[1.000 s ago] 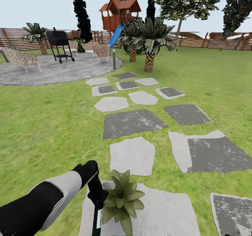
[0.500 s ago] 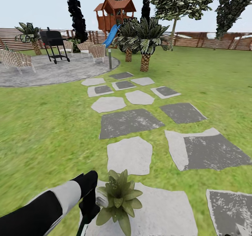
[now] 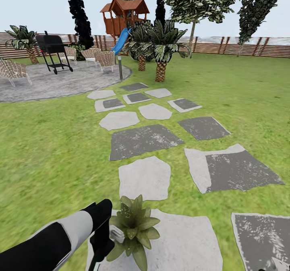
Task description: Pick up the pesticide atomizer in the garden and spray insectifuge to fully cover both potted plants in the garden.
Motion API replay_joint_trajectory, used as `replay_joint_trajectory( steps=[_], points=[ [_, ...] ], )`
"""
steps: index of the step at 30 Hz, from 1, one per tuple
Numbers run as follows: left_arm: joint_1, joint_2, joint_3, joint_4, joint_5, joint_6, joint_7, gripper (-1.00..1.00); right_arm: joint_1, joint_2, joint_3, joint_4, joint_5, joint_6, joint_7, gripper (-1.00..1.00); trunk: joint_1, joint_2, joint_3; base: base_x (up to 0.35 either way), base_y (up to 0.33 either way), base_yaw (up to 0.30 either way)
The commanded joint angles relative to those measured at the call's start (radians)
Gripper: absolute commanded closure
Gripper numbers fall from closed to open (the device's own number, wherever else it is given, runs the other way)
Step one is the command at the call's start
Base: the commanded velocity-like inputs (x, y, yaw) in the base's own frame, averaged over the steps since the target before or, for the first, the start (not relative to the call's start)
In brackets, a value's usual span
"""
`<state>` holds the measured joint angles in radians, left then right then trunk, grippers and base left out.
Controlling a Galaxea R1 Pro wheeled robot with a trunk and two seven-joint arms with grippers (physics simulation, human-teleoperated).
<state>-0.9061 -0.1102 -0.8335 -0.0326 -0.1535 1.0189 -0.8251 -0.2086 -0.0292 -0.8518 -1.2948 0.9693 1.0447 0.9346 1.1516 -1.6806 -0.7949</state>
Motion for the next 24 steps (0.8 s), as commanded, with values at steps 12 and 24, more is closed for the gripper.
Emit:
replay_joint_trajectory(
  steps=[12, 24],
  points=[
    [0.0, 0.004, 0.002, -0.001, -0.011, 0.003, -0.009, 1.0, -0.001, 0.0, -0.001, -0.001, 0.009, 0.003, 0.01, -1.0, 0.0, 0.0, -0.001, 0.0, 0.115, 0.0],
    [0.0, 0.005, 0.008, -0.001, -0.012, 0.003, -0.008, 1.0, -0.001, 0.0, 0.001, -0.001, 0.009, 0.003, 0.009, -1.0, 0.0, 0.0, -0.001, 0.0, 0.002, 0.0]
  ],
)
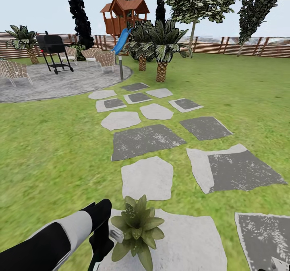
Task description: Pick up the pesticide atomizer in the garden and spray insectifuge to fully cover both potted plants in the garden.
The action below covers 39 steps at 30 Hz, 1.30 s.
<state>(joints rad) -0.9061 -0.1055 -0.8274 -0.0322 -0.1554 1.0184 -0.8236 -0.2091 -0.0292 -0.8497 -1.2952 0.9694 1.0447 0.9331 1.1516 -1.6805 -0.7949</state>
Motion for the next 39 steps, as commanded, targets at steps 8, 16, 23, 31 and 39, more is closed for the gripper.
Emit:
replay_joint_trajectory(
  steps=[8, 16, 23, 31, 39],
  points=[
    [0.0, 0.003, 0.002, -0.001, -0.009, 0.002, -0.009, 1.0, -0.001, 0.0, -0.002, -0.001, 0.009, 0.003, 0.01, -1.0, 0.0, 0.0, -0.001, 0.0, 0.0, 0.0],
    [0.0, 0.003, 0.013, -0.002, -0.009, 0.002, -0.008, 1.0, 0.0, 0.0, -0.002, -0.001, 0.009, 0.003, 0.013, -1.0, 0.0, 0.0, 0.001, -0.204, 0.167, -0.112],
    [0.0, 0.003, 0.012, -0.002, -0.009, 0.002, -0.009, 1.0, -0.001, 0.0, 0.0, -0.001, 0.01, 0.003, 0.013, -1.0, 0.0, 0.0, 0.001, -0.274, 0.243, -0.14],
    [0.0, 0.003, 0.01, -0.002, -0.01, 0.001, -0.009, 1.0, 0.0, 0.0, 0.0, -0.001, 0.009, 0.003, 0.013, -1.0, 0.0, 0.0, -0.01, -0.063, 0.057, -0.004],
    [-0.002, 0.011, 0.013, 0.0, -0.009, 0.002, -0.011, 1.0, -0.001, 0.0, 0.0, -0.002, 0.01, 0.003, 0.013, -1.0, 0.0, 0.0, -0.015, -0.001, 0.001, 0.0]
  ],
)
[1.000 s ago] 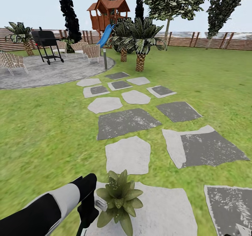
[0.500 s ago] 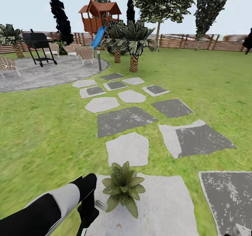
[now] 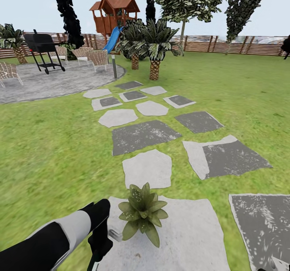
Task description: Pick up the pesticide atomizer in the garden and spray insectifuge to fully cover both potted plants in the garden.
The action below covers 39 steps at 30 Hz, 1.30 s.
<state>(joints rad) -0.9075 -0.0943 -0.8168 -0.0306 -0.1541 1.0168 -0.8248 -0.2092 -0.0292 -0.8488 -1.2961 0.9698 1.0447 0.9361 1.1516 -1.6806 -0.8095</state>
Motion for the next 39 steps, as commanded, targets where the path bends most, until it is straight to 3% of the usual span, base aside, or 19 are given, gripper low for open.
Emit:
replay_joint_trajectory(
  steps=[1, 22, 30, 39],
  points=[
    [0.0, 0.001, 0.002, -0.002, -0.01, 0.003, -0.009, 1.0, 0.0, 0.0, -0.001, -0.001, 0.009, 0.003, 0.01, -1.0, 0.0, 0.0, -0.001, 0.0, 0.0, 0.0],
    [-0.012, 0.001, -0.001, -0.004, -0.01, 0.003, -0.008, 1.0, -0.001, 0.0, -0.001, -0.002, 0.009, 0.003, 0.012, -1.0, 0.0, 0.0, -0.01, 0.0, 0.0, 0.0],
    [-0.078, -0.001, -0.002, -0.006, -0.011, 0.002, -0.004, 1.0, -0.001, 0.0, -0.001, -0.002, 0.009, 0.003, 0.011, -1.0, 0.0, 0.0, -0.023, 0.0, 0.0, 0.0],
    [-0.091, -0.004, 0.005, -0.007, -0.008, 0.002, -0.012, 1.0, 0.0, 0.0, -0.001, -0.002, 0.009, 0.003, 0.011, -1.0, 0.0, 0.0, -0.037, 0.0, 0.0, 0.0]
  ],
)
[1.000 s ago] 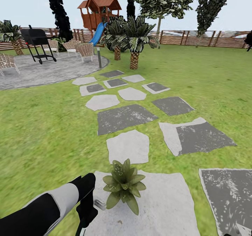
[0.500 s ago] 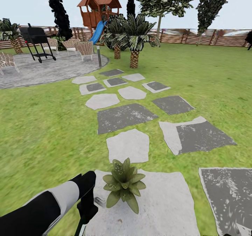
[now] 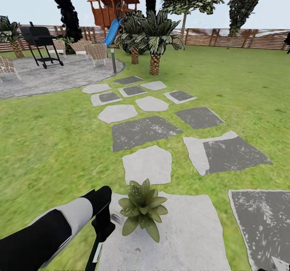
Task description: Pick up the pesticide atomizer in the garden and spray insectifuge to fully cover both potted plants in the garden.
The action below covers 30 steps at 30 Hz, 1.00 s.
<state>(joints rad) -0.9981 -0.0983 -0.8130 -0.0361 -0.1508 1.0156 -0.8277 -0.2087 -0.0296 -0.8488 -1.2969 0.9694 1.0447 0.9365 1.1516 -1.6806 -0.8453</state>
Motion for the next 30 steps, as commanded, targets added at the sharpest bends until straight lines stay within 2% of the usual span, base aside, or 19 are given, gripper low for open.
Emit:
replay_joint_trajectory(
  steps=[1, 3, 4, 8, 18, 21, 30],
  points=[
    [0.0, 0.0, 0.01, -0.001, -0.011, 0.003, -0.009, 1.0, -0.001, 0.0, -0.001, -0.001, 0.009, 0.003, 0.011, -1.0, 0.0, 0.0, -0.001, 0.0, 0.0, 0.0],
    [0.0, 0.0, 0.061, -0.001, -0.011, 0.003, -0.009, 1.0, -0.001, 0.0, -0.001, -0.001, 0.009, 0.003, 0.01, -1.0, 0.0, 0.0, -0.002, 0.0, 0.0, 0.0],
    [0.0, 0.0, 0.074, -0.002, -0.011, 0.003, -0.008, 1.0, -0.001, 0.0, -0.001, -0.001, 0.009, 0.003, 0.01, -1.0, 0.0, 0.0, -0.002, 0.0, 0.0, 0.0],
    [-0.001, 0.0, 0.097, -0.001, -0.01, 0.003, -0.008, 1.0, -0.001, 0.0, -0.002, -0.001, 0.009, 0.003, 0.011, -1.0, 0.0, 0.0, -0.002, 0.0, 0.0, 0.0],
    [-0.001, 0.0, 0.094, -0.02, -0.026, 0.003, -0.003, 1.0, -0.001, 0.0, -0.003, -0.001, 0.009, 0.003, 0.012, -1.0, 0.0, 0.0, -0.015, 0.0, 0.0, 0.0],
    [-0.001, 0.0, 0.094, -0.048, -0.027, 0.003, -0.002, 1.0, -0.001, 0.0, -0.003, -0.001, 0.009, 0.003, 0.012, -1.0, 0.0, 0.0, -0.02, 0.0, 0.0, 0.0],
    [-0.001, -0.001, 0.095, -0.054, -0.027, 0.003, -0.002, 1.0, -0.001, 0.0, -0.003, -0.001, 0.009, 0.003, 0.012, -1.0, 0.0, 0.0, -0.026, 0.0, 0.0, 0.0]
  ],
)
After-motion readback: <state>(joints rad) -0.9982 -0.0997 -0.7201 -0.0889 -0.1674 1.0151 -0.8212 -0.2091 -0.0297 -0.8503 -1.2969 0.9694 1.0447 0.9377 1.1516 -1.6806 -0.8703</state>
